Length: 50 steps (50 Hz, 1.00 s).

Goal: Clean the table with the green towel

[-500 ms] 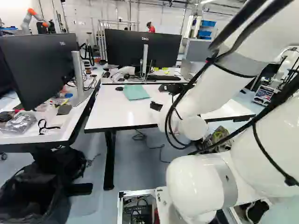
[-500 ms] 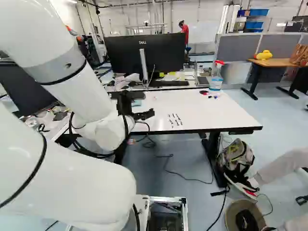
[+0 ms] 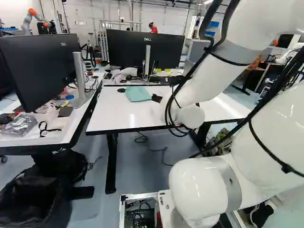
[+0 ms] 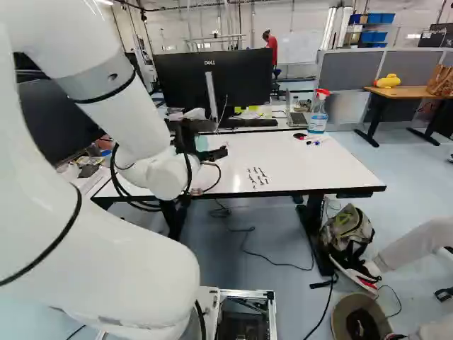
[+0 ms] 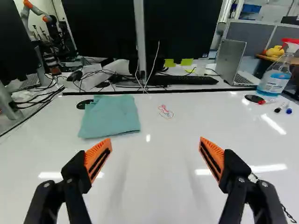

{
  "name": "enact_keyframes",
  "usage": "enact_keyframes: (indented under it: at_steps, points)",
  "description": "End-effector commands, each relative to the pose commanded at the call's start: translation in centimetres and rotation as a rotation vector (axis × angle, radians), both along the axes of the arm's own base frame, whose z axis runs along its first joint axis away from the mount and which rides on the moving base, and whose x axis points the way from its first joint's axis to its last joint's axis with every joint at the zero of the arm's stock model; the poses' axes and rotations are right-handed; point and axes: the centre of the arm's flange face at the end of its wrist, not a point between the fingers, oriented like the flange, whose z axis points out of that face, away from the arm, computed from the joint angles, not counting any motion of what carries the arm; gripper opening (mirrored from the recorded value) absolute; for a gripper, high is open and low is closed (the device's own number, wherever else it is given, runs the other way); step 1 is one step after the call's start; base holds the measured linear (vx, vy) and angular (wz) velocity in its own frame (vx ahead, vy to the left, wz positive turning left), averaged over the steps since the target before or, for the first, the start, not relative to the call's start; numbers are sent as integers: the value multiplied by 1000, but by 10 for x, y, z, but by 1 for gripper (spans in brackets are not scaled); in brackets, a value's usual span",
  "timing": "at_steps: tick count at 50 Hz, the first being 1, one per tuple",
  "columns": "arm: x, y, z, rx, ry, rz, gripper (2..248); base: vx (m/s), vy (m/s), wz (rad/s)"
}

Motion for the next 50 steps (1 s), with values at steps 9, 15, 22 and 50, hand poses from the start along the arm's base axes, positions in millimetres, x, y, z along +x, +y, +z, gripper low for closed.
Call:
enact_keyframes:
  at_steps: [9, 15, 22, 50]
  points:
    - [18, 5, 10, 0, -20, 14, 247, 0, 0, 0]
    - [30, 9, 11, 0, -17, 25, 247, 0, 0, 0]
    - [44, 15, 12, 0, -15, 38, 247, 0, 0, 0]
    - [99, 39, 13, 1, -15, 90, 247, 0, 0, 0]
